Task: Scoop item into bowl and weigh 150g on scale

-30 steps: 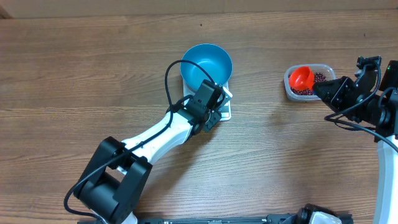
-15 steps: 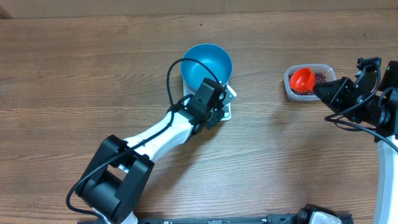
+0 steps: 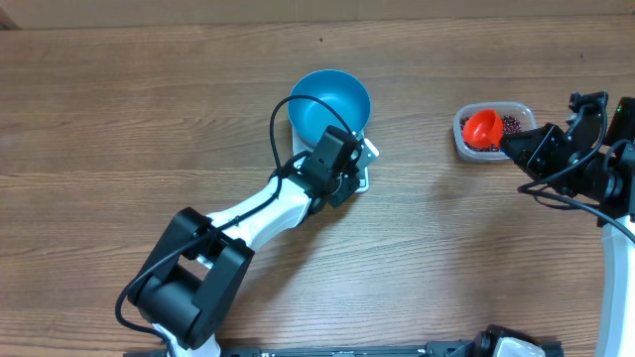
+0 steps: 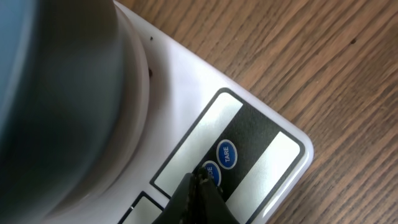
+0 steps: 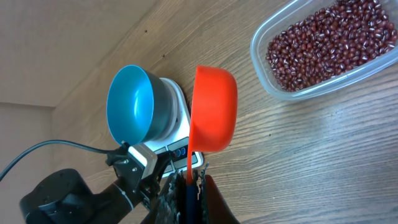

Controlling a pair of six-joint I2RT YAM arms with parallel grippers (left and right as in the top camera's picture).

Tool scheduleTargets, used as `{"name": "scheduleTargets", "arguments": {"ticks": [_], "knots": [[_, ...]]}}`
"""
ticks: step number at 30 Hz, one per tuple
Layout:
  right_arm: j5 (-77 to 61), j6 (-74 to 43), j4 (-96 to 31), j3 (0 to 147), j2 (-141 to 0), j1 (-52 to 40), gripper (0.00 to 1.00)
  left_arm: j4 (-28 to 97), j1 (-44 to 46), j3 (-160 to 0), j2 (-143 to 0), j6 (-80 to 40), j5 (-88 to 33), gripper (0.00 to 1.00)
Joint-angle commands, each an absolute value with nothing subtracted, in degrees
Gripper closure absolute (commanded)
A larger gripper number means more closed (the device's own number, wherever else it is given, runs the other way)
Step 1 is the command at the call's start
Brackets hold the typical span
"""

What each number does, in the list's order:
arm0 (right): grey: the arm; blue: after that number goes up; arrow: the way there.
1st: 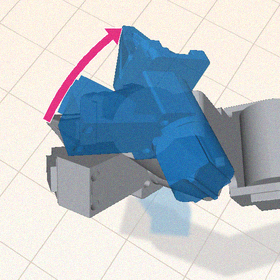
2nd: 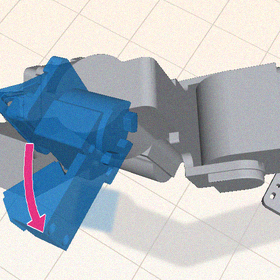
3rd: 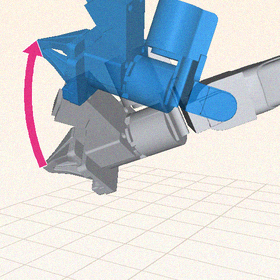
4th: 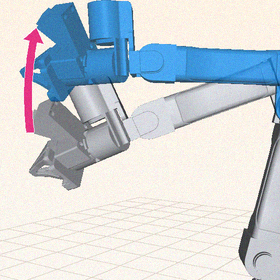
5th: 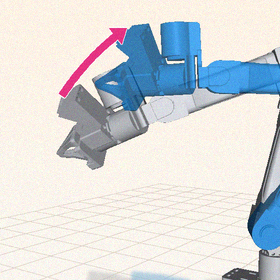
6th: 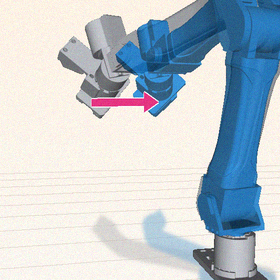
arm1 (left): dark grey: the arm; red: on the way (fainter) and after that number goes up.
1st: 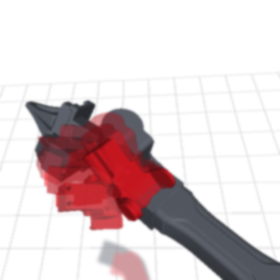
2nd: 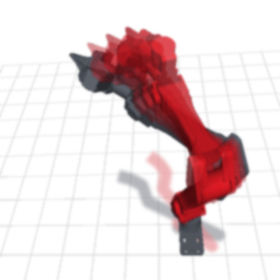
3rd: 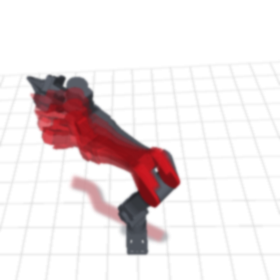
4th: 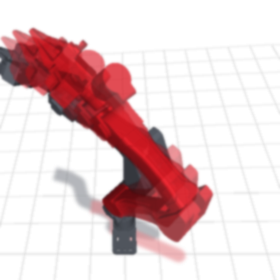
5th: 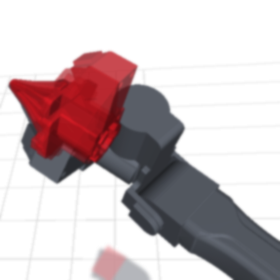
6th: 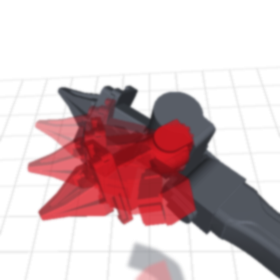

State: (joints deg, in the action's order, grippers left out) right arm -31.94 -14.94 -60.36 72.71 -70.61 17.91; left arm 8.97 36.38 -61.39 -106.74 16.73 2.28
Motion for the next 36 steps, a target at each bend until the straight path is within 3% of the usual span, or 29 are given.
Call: {"name": "scheduleTargets", "arguments": {"ticks": [1, 36], "knots": [[-31.5, -14.5, -60.4, 74.0, -69.8, 18.1, 0.96, 8.8, 36.7, -60.9, -107.9, 17.6, 1.9, 0.96], [-31.5, -14.5, -60.4, 74.0, -69.8, 18.1, 0.96, 10.3, 36.7, -60.9, -109.2, 18.9, 4.9, 0.96]]}}
